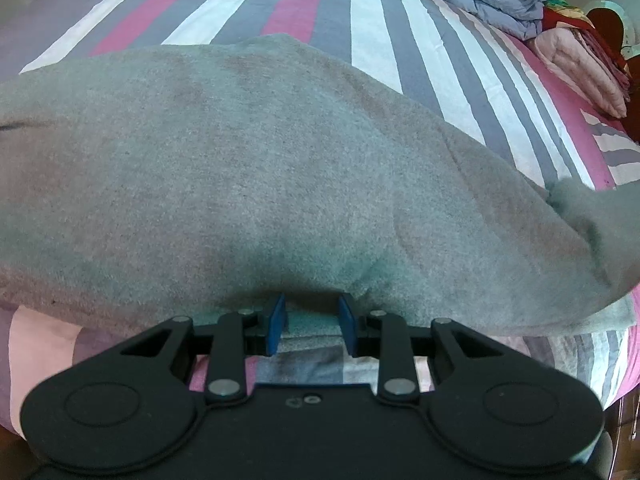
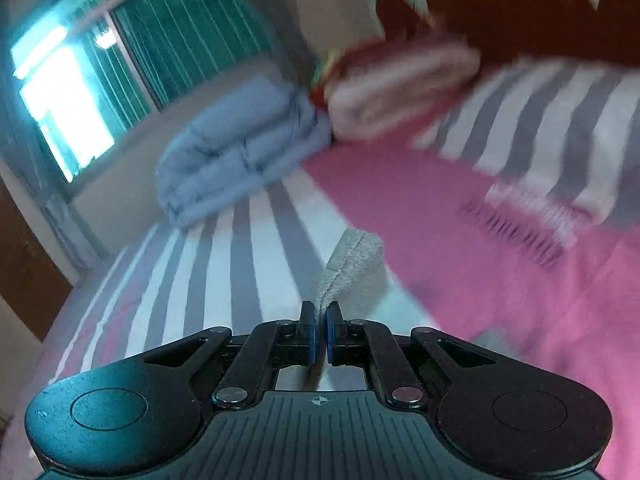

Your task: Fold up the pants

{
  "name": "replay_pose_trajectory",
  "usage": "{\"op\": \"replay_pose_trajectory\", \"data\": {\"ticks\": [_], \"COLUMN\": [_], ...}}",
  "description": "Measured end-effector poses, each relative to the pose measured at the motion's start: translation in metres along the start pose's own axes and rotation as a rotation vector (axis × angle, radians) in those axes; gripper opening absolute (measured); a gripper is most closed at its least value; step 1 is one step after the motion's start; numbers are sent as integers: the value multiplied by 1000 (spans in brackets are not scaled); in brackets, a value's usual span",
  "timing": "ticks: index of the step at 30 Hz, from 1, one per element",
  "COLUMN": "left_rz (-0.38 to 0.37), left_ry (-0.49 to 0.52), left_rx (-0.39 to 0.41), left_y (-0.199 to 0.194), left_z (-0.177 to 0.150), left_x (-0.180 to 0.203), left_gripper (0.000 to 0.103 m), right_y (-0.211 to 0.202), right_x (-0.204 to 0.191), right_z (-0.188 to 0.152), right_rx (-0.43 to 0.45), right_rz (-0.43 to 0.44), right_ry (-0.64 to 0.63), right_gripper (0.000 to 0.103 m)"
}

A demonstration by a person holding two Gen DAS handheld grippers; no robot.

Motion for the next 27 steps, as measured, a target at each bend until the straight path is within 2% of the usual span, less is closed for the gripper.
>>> {"op": "replay_pose_trajectory", "data": {"ticks": [3, 5, 7, 11, 14, 16, 17, 19, 20, 22, 25, 27], "left_rz": [0, 5, 9, 10, 12, 13, 12, 12, 12, 16, 18, 12], "left_ry": [4, 11, 14, 5, 4, 3, 1, 2, -1, 2, 5, -9], "left_rx": [5, 8, 9, 10, 11, 11, 10, 8, 8, 6, 7, 13], "left_y": [1, 0, 0, -2, -1, -1, -1, -2, -2, -1, 0, -1], "left_z": [-1, -2, -3, -3, -3, -3, -3, -2, -2, -1, 0, -2], "left_x": [0, 0, 1, 1, 1, 2, 2, 2, 2, 2, 3, 2], "left_gripper": [21, 21, 21, 21, 21, 21, 21, 21, 21, 21, 22, 22], "right_y": [-32, -32, -26, -22, -17, -18, -20, -34, -38, -39, -17, 2], "right_x": [34, 72, 106, 118, 112, 113, 113, 109, 102, 67, 16, -22], "right_z": [-10, -33, -59, -74, -65, -62, -61, -54, -51, -46, -51, -67], "right_rx": [22, -37, -113, -133, -168, -202, -238, -241, -231, -247, -360, -423], "right_rz": [-58, -142, -211, -259, -197, -199, -216, -229, -202, -120, 36, 98], "right_ry": [26, 66, 158, 183, 243, 257, 245, 227, 199, 52, -20, -95], "right_gripper": [5, 5, 5, 5, 9, 33, 33, 33, 33, 33, 33, 33]}}
Point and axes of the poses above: each gripper's, at about its wrist camera, not at the fingertips, and y roughly the way its jaws point, x to its right, z to its top, the point moved 6 cm from there along y, roughly the way its jaws point, and after that the axes turned 8 degrees about y, right-handed, at the moved point
